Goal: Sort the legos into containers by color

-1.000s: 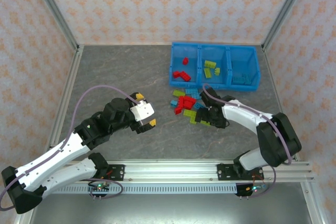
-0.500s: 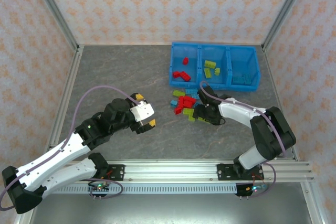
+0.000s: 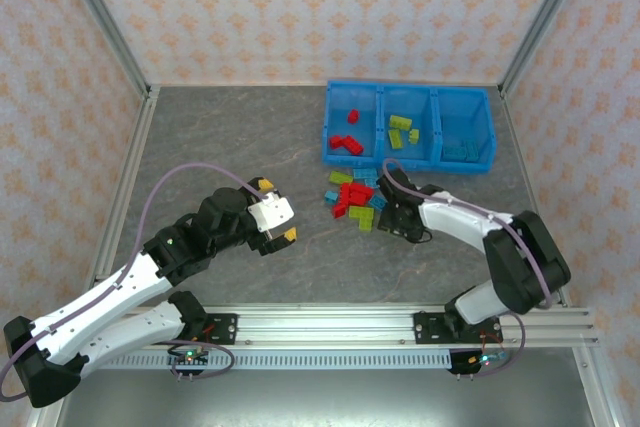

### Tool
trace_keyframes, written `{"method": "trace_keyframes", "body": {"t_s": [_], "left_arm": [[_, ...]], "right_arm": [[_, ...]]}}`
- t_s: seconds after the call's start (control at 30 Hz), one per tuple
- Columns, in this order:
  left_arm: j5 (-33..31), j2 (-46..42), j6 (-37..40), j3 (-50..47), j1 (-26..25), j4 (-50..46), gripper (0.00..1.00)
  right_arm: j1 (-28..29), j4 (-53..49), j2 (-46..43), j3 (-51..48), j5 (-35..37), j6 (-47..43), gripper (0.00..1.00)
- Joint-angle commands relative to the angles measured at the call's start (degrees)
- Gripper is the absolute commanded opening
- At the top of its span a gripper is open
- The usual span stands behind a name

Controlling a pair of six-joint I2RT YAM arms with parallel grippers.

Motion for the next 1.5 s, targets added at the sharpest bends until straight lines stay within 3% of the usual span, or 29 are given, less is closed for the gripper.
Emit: {"method": "trace_keyframes", "body": {"t_s": [0.0, 0.17, 0.3, 0.4, 0.5, 0.77, 0.9, 1.0, 1.27, 1.47], "left_arm": [[-0.52, 0.23, 0.74, -0.25, 0.31, -0.05, 1.0], [0.13, 0.58, 0.74, -0.12, 0.4, 0.14, 1.0], [0.45, 0.94, 0.49, 0.39, 0.4, -0.46, 1.0], [-0.25, 0.04, 0.48, 0.18, 0.4, -0.53, 1.0], [-1.01, -0.65, 0.96, -0.22, 0.4, -0.51, 1.0], [1.92, 1.48, 0.69, 0.72, 0.48, -0.71, 1.0], [2.42, 2.34, 0.52, 1.25, 0.48, -1.31, 1.0], [1.86, 1.73, 0.57, 0.98, 0.49, -1.16, 1.0], [0.88, 1.44, 0.78, 0.66, 0.55, -1.0, 1.0], [0.8, 1.6, 0.66, 0.5, 0.67, -0.86, 1.0]], "right_arm": [[-0.08, -5.57, -8.98, 0.14, 3.92, 2.49, 0.52], [-3.71, -7.02, -13.92, 8.94, 8.77, -0.56, 0.52], [-9.57, -6.02, -5.17, 19.97, 6.04, -6.15, 0.53], [-9.48, -6.71, 1.26, 23.97, 2.0, -9.06, 0.57], [-7.77, -4.43, 2.1, 20.29, -3.34, -10.96, 0.6], [0.91, -7.36, -0.24, 8.17, -4.04, -18.95, 0.6], [1.28, -9.38, 3.03, 9.49, -3.76, -23.66, 0.76], [1.33, -11.28, 7.58, 12.08, -4.33, -27.39, 0.78], [1.29, -11.47, 16.53, 15.09, -8.25, -31.29, 0.71], [2.17, -12.33, 17.74, 14.03, -9.18, -27.98, 0.39]]}}
